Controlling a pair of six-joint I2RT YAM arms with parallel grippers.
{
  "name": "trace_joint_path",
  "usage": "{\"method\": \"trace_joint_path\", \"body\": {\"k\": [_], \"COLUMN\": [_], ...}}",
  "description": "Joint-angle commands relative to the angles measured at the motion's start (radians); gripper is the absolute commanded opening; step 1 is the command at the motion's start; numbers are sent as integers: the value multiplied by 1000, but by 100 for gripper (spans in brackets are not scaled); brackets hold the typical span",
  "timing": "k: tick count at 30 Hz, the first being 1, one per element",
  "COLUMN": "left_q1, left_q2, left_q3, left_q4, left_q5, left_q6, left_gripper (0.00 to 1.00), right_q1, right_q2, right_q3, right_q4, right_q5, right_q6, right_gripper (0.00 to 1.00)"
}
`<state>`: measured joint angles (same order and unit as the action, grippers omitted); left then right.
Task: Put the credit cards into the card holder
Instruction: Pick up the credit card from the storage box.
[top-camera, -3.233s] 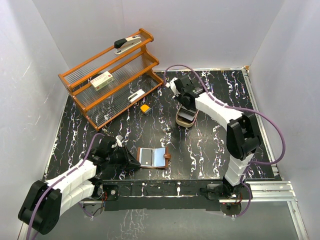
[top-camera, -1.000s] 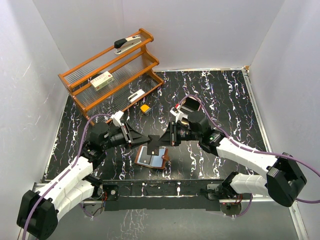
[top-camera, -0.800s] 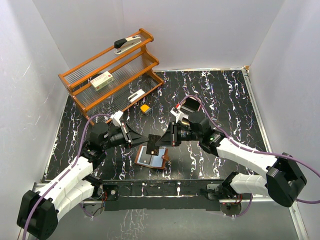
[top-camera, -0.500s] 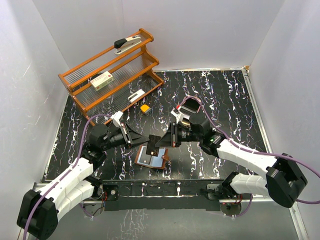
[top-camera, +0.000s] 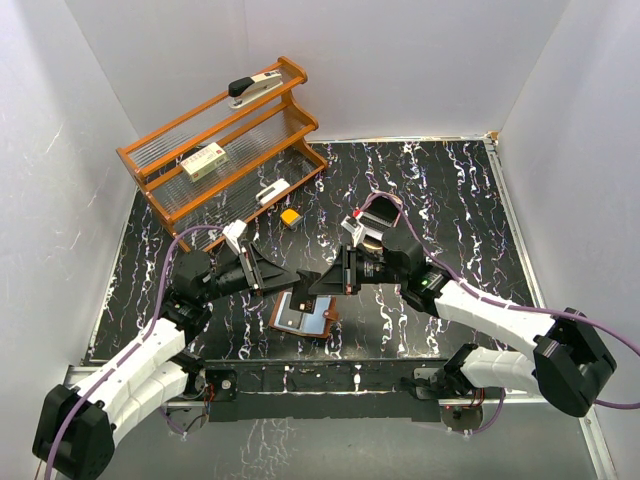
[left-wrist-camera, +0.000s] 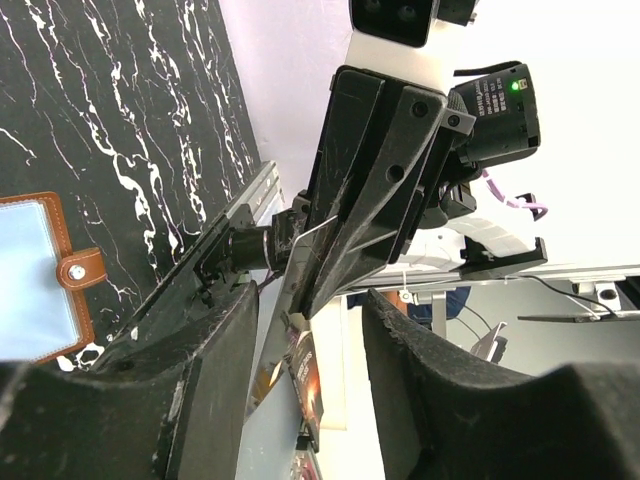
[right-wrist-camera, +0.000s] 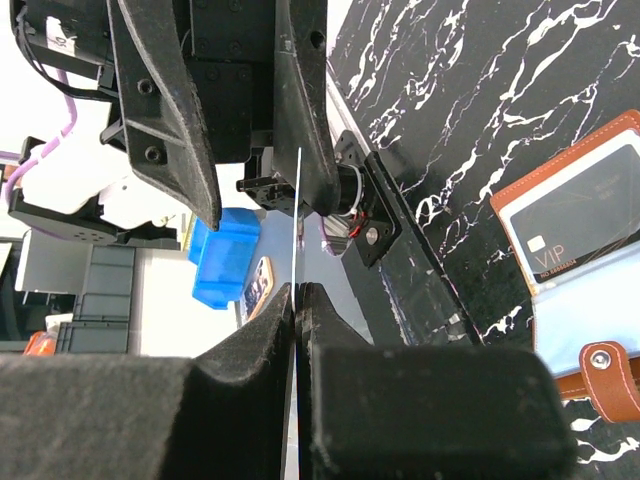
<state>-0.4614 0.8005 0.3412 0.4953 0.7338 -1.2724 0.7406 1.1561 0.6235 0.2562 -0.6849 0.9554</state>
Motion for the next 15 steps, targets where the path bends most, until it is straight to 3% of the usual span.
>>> {"method": "trace_joint_path", "body": {"k": [1,5,10,15], "left_q1": [-5,-5,-5,-5], "left_q2": [-29,-15,-9,2], "left_q3": [14,20,20,17], "left_q4": [-7,-28,-3,1], "left_q5": [39,45,50,61], "left_q6": [48,61,45,50], "left_gripper": [45,42,11,0], "right_q1": [6,5,5,6], "right_q2": [-31,-32,-21,-6], "right_q3": [-4,-23,-37,-27], "right_q4": [101,114,105,49], "right_q5": [-24,-27,-27,-15], "right_q6": [29,30,35,7], "right_gripper": [0,0,4,9]}}
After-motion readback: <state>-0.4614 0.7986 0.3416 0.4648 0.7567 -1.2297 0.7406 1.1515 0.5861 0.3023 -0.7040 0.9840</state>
